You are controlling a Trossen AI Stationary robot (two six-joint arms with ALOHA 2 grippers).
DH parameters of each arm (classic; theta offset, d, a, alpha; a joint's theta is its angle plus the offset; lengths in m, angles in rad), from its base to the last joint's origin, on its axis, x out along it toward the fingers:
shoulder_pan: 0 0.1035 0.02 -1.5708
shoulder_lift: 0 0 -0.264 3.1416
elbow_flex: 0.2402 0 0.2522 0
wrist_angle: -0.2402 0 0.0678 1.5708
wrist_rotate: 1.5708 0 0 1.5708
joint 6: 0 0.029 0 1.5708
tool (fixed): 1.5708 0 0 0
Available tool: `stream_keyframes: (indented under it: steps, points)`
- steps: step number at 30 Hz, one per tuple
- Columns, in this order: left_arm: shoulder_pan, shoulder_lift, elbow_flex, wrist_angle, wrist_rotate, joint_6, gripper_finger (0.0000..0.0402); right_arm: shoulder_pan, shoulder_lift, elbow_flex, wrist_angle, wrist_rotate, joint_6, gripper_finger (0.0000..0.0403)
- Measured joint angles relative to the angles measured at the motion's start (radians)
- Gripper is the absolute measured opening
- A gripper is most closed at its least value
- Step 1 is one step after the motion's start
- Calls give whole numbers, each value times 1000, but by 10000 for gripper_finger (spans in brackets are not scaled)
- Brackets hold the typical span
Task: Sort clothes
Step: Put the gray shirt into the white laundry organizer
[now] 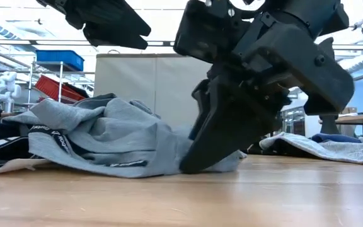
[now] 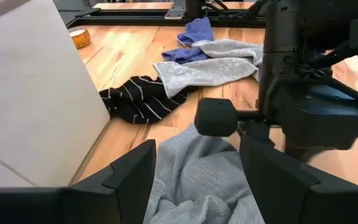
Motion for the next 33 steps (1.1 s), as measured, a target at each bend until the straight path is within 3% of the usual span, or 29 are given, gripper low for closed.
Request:
stream_keyframes:
  steps: [1,3,6,12,20,24,33]
  points:
    - [0,0,0,1,0,0,241,-1,-10,-1,-22,4,0,45]
    - [1,0,0,-3,-1,0,241,-2,-45,-6,-79,10,-2,15]
    - [1,0,0,-4,-1,-1,241,-3,-130,-13,-205,9,19,6]
    - [1,0,0,-4,-1,-9,241,40,-420,-8,-360,36,37,2]
    - [11,0,0,-3,-1,16,241,171,-739,-6,-386,388,32,1]
    - [18,0,0,4,-1,8,241,201,-800,-6,-421,453,38,0]
    - [21,78,1,172,64,42,241,190,-785,-6,-519,500,75,0]
